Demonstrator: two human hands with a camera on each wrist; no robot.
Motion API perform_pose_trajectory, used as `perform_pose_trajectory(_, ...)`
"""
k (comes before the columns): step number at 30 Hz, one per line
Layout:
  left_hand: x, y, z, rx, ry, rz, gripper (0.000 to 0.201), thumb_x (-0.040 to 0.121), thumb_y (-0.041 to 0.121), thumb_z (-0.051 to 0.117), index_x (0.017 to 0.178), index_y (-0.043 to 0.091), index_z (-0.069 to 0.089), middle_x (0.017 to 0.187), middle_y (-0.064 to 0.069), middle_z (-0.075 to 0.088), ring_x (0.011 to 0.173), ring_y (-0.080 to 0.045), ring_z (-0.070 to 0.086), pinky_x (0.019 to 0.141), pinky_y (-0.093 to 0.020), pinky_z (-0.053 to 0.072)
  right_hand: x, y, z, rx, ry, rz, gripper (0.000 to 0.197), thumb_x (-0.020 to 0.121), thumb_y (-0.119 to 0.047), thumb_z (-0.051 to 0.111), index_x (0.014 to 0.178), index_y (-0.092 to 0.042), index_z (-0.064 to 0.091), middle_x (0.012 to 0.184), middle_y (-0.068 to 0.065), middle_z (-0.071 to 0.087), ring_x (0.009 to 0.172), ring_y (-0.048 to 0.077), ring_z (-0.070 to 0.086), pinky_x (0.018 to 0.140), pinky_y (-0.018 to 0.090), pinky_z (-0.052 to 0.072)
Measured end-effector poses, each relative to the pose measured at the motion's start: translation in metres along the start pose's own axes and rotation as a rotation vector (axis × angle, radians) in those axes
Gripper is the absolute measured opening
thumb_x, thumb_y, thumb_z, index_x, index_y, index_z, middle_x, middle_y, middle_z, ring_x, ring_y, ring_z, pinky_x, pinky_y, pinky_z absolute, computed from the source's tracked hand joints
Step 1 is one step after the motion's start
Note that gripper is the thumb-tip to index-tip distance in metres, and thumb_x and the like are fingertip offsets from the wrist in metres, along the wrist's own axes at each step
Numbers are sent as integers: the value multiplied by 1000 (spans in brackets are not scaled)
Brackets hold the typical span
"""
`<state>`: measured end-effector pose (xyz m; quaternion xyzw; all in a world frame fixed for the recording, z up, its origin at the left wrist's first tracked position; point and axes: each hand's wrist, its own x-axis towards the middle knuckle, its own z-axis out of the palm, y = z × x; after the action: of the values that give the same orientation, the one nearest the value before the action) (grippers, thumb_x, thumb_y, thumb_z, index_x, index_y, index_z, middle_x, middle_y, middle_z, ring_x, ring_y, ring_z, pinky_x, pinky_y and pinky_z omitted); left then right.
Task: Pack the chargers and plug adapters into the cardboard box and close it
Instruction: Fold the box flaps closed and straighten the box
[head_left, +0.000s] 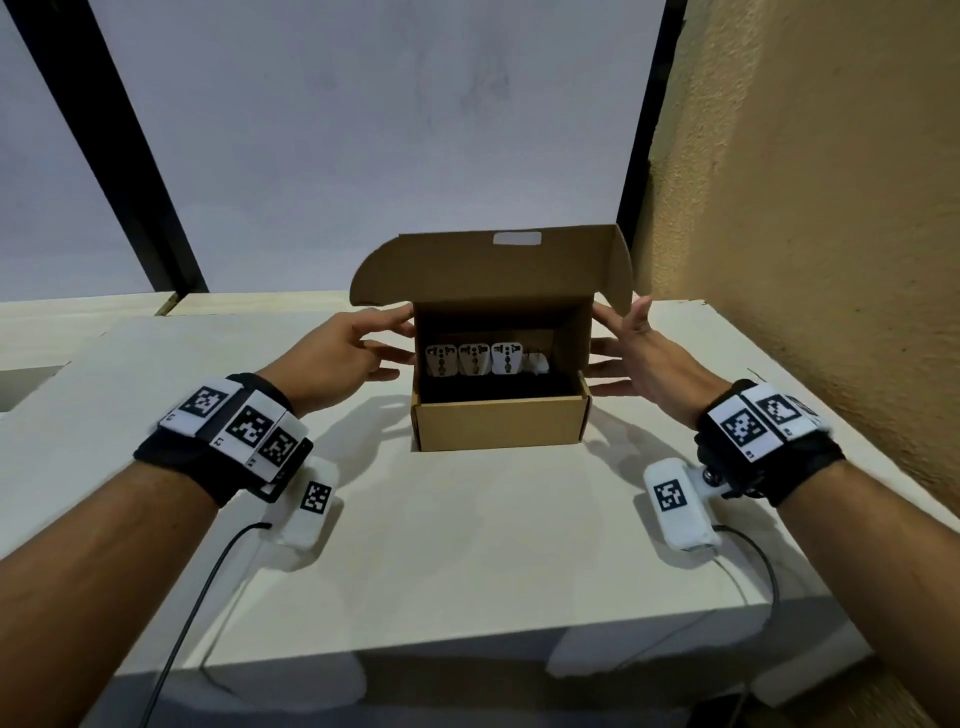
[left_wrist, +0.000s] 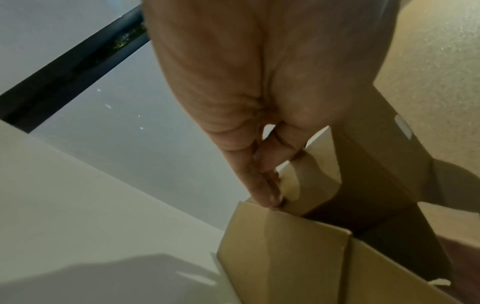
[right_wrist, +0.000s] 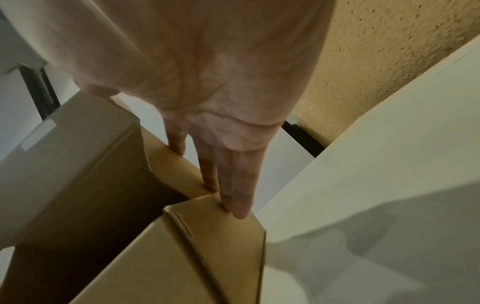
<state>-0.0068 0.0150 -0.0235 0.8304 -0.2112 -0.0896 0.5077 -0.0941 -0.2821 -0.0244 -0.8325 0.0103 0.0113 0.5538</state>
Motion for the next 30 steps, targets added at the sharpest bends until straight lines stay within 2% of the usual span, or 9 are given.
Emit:
perform_pose_trajectory(2,-2,-3,-2,73,-26,58,70,84,-25,27,120,26,58,130,-2,54,98,-9,65,84,-26,55,-3,-3,2,16,-1,11,114,34,-102,24,132,-47,45,140,7,53,122,32,56,103,49,45)
perform_pose_trajectory(5,-4,-5,-5,245,-88,168,71,85,-24,29,111,35,60,131,10,51,110,-8,59,87,-22,54,-7,-11,1,-51,46,33,89,66,-82,11,118,-32,63,123,8,64,112,35,61,96,45,50)
perform_pose_trajectory(10,-7,-7,-14,639,-182,219,81,83,-21,39,136,39,43,141,25,37,119,-9,50,92,-27,49,-5,-25,-5,-353,33,29,75,87,-65,15,124,-23,64,98,-2,68,97,22,62,70,24,48)
perform_pose_trajectory(14,-8,1,-22,690,-264,124,82,85,-15,34,135,50,36,136,21,45,103,-5,57,78,-7,39,1,-33,-10,-698,-31,0,66,87,-66,32,120,-22,68,118,5,68,112,23,59,93,35,44)
perform_pose_trajectory(18,-7,22,-19,715,-254,-10,39,92,35,37,124,55,48,120,4,64,111,-20,56,99,-33,40,8,-41,-9,-893,-106,8,54,86,-60,50,124,-25,66,134,-4,60,118,19,55,101,37,43)
perform_pose_trajectory(21,-3,30,-16,762,-241,-12,64,67,83,35,111,47,64,124,14,63,104,-15,61,94,-42,47,15,-41,-9,-953,-128,9,53,83,-61,55,122,-28,67,136,-5,59,121,20,54,102,37,43)
perform_pose_trajectory(24,0,37,-3,1035,-256,54,78,61,87,39,118,41,63,128,23,57,106,-12,59,85,-37,50,18,-38,-7,-1036,-163,-12,54,82,-61,58,120,-25,68,136,-6,59,120,18,55,102,37,43)
perform_pose_trajectory(27,4,36,8,1302,-248,140,94,54,93,23,115,34,65,122,16,64,92,-16,60,61,-29,43,22,-39,-1,-1161,-226,-59,51,86,-57,55,114,-18,72,135,-4,60,116,23,56,98,40,46)
perform_pose_trajectory(30,1,36,12,1368,-233,164,84,63,88,28,106,27,67,112,8,68,80,-17,62,58,-27,41,30,-37,8,-1267,-264,-55,50,85,-59,53,101,-17,73,128,0,64,105,28,59,91,42,51)
